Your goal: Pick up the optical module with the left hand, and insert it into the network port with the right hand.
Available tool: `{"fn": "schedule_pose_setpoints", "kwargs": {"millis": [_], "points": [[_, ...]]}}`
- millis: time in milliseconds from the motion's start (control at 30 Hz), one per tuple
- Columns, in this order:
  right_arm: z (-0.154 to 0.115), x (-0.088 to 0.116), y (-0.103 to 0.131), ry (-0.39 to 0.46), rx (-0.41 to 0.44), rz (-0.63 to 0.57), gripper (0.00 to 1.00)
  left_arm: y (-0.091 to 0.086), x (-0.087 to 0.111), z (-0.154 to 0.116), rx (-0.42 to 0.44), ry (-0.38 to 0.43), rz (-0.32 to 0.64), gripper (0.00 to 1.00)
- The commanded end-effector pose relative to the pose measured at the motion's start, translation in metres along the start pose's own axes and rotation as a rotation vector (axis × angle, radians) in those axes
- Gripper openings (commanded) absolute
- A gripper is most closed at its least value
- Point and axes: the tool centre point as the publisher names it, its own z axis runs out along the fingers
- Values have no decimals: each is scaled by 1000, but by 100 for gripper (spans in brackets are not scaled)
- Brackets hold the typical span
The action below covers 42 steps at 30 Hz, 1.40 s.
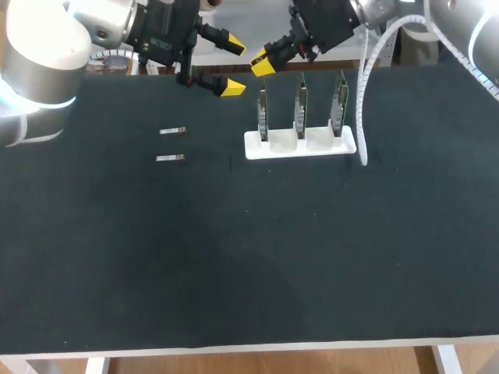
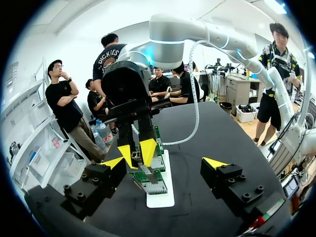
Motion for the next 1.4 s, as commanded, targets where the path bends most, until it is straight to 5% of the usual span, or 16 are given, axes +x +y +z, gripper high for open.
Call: {"fn": "schedule_pose_setpoints", "kwargs": {"millis": [33, 1400], "points": [[-7, 1, -5, -5, -33, -1, 0, 1, -1, 0, 2, 5, -1, 100], [-4, 2, -9, -5, -46, -3, 0, 1, -1, 0, 2, 5, -1, 100]]}}
